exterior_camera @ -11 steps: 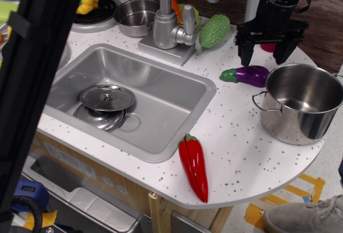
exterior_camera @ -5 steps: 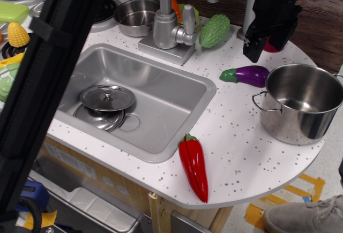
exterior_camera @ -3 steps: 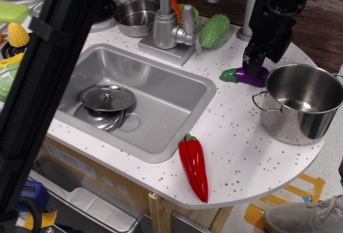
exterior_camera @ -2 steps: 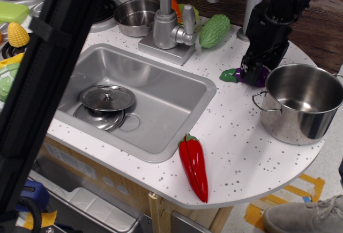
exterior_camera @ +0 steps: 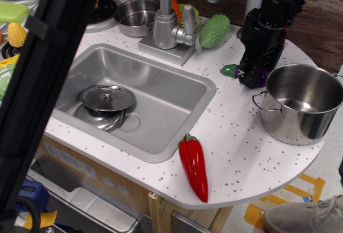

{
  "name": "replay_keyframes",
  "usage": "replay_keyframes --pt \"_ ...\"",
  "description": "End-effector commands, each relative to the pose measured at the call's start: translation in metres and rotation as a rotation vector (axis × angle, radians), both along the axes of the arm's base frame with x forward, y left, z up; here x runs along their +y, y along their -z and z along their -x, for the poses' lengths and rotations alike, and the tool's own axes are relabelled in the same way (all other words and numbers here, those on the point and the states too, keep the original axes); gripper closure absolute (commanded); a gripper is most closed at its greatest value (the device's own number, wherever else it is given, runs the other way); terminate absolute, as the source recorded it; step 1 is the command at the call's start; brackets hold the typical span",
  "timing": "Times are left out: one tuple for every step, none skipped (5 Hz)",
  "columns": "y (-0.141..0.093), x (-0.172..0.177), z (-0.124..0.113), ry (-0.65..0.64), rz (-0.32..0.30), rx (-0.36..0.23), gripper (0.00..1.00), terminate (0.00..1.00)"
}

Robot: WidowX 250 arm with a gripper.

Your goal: Put eggplant in pot or pan

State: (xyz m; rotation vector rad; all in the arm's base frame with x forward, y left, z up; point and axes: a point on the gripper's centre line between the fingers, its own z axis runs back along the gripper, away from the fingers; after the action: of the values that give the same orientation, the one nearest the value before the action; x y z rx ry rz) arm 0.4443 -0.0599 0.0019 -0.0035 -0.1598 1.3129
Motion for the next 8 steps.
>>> replay_keyframes --pt "-0.027 0.004 -0.011 -0.024 0.007 -0.057 1.00 0.00" --pt "-0.040 0.002 -0.011 -0.026 -0.019 -0.054 1.00 0.00" --pt "-0.059 0.000 -0.017 -0.019 -0.055 -0.066 1.00 0.00" --pt "-0.079 -0.007 -0.024 -0.016 -0.057 -0.069 1.00 0.00" --pt "-0.096 -0.018 -0.020 -0.035 -0.066 -0.067 1.00 0.00" --pt "-0.110 -0.030 -0.005 -0.064 -0.065 -0.052 1.00 0.00" --pt "-0.119 -0.039 0.013 -0.093 -0.060 -0.036 1.00 0.00" --pt "-0.129 -0.055 0.037 -0.142 -0.080 -0.023 1.00 0.00"
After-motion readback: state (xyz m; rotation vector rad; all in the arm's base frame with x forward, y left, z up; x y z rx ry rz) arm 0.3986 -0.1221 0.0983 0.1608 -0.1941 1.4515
